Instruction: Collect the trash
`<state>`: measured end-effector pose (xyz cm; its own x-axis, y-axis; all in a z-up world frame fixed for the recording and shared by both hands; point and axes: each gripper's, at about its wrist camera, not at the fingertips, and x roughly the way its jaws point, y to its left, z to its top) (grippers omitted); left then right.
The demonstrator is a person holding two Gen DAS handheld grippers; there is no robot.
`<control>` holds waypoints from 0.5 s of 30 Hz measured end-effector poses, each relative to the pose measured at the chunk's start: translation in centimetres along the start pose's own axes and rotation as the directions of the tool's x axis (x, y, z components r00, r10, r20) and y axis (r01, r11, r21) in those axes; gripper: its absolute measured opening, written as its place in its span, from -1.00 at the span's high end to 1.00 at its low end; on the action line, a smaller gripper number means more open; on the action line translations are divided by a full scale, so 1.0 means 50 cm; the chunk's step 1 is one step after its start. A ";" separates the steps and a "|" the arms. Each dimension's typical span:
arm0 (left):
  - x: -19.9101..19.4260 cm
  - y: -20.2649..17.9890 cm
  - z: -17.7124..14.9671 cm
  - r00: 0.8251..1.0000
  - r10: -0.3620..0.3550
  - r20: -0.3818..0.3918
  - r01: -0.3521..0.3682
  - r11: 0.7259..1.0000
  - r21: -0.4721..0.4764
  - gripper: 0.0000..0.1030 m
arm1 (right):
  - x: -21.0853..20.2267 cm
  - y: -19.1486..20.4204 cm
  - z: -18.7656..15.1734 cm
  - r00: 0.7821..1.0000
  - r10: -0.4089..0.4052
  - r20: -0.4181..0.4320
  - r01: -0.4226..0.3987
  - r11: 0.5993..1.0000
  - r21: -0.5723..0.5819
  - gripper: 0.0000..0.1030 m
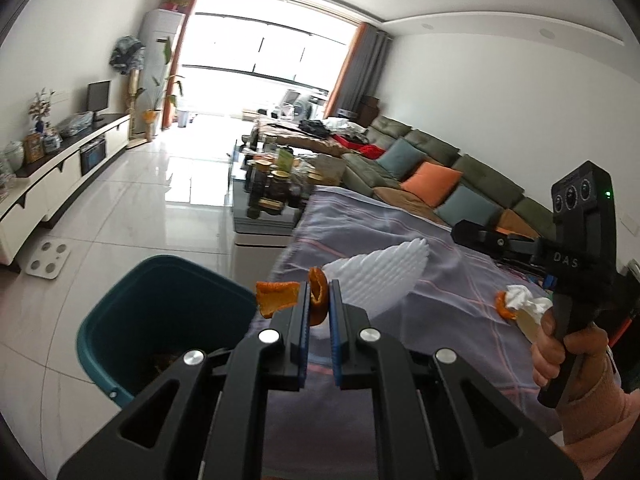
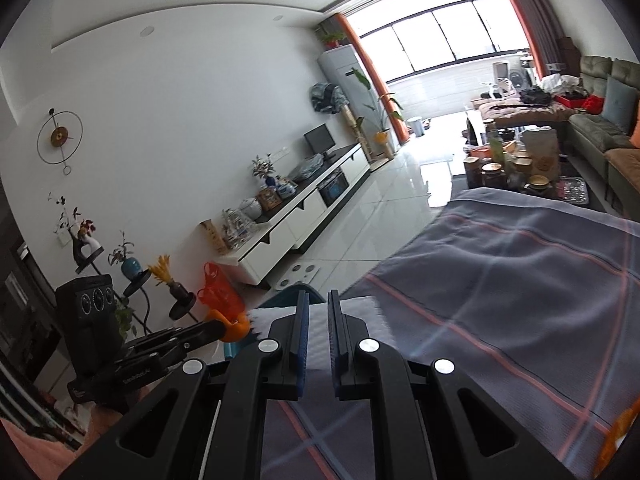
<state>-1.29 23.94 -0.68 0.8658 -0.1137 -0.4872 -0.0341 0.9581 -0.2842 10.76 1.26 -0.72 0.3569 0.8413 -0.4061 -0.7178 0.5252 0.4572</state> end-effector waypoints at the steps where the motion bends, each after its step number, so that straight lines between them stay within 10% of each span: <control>1: -0.001 0.008 0.001 1.000 0.004 0.000 -0.004 1.000 -0.007 0.81 | 0.010 0.006 0.002 1.000 0.006 -0.005 -0.006 1.000 -0.006 0.81; 7: -0.002 0.044 -0.004 1.000 0.027 -0.008 -0.027 0.999 -0.044 0.81 | 0.033 0.020 -0.001 0.999 -0.029 -0.018 0.029 0.999 -0.036 0.70; 9: 0.002 0.051 -0.004 1.000 0.027 -0.012 -0.027 0.998 -0.048 0.81 | 0.035 0.002 0.002 0.998 -0.052 -0.021 0.052 0.999 -0.013 -0.10; 15: 0.015 0.056 -0.007 1.000 0.023 -0.017 -0.024 0.998 -0.062 0.81 | 0.086 -0.059 -0.013 0.987 -0.120 -0.112 0.127 0.990 0.058 -0.12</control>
<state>-0.92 26.44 -2.11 0.8560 -0.0959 -0.5080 -0.0860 0.9425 -0.3229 14.03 3.23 -4.34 0.3712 0.7527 -0.5438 -0.6310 0.6341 0.4469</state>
